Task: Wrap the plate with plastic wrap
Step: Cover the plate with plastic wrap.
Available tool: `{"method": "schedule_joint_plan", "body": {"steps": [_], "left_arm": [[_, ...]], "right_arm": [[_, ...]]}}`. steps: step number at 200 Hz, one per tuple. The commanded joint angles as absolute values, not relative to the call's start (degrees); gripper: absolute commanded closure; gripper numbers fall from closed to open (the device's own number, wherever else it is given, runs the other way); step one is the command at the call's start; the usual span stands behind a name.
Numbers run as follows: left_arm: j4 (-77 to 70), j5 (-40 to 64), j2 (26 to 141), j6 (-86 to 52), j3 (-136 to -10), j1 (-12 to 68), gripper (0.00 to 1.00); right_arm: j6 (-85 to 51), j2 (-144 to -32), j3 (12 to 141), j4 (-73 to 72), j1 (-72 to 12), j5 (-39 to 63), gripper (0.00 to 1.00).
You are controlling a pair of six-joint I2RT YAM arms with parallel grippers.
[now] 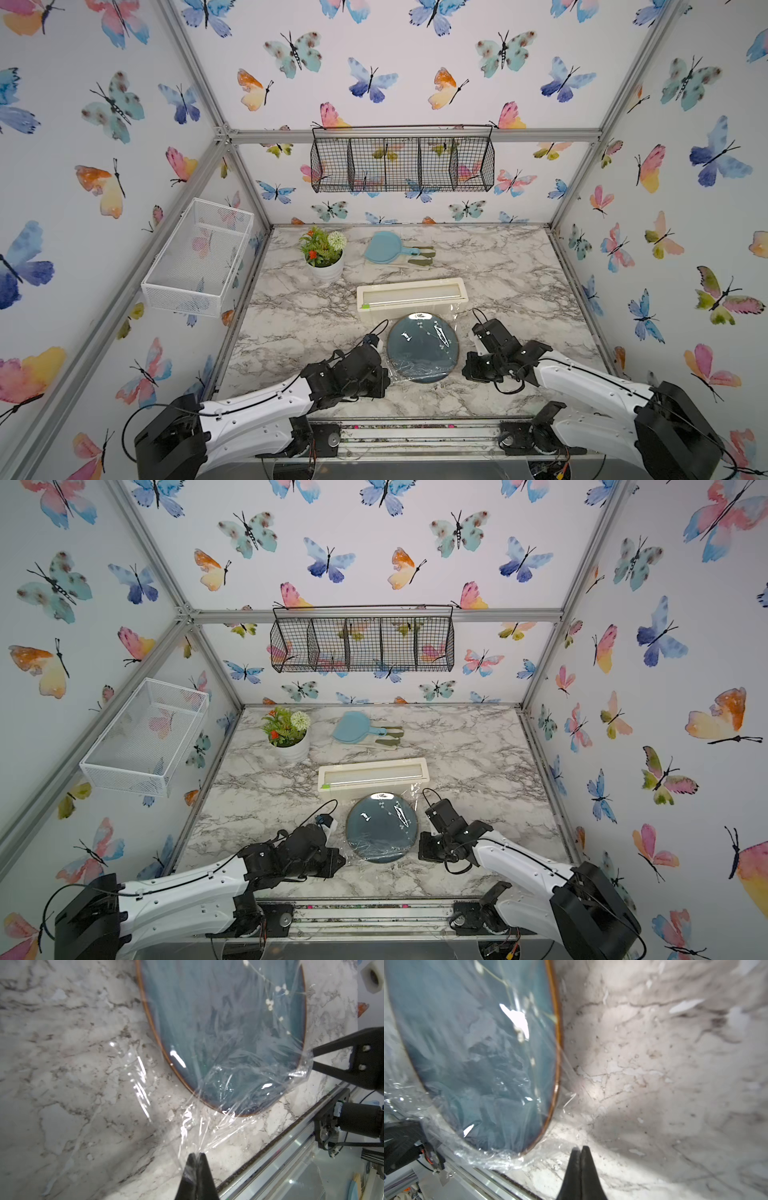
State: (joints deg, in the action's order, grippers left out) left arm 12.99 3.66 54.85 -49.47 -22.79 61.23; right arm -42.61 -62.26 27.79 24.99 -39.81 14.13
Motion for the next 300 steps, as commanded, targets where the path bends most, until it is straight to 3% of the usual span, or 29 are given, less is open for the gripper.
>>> {"method": "schedule_joint_plan", "body": {"steps": [1,143,300], "left_arm": [[15.4,0.88,53.96,-50.69,-24.57,64.0,1.0],[17.31,1.04,47.18,-55.28,-16.7,65.57,1.0],[10.9,-1.89,66.61,-57.74,-15.56,63.35,1.0]], "right_arm": [[-42.16,-59.16,29.01,32.42,-40.08,12.63,0.98],[-44.38,-54.09,25.29,35.5,-40.21,15.15,0.98],[-42.24,-69.32,26.07,24.41,-40.6,6.0,0.98]]}}
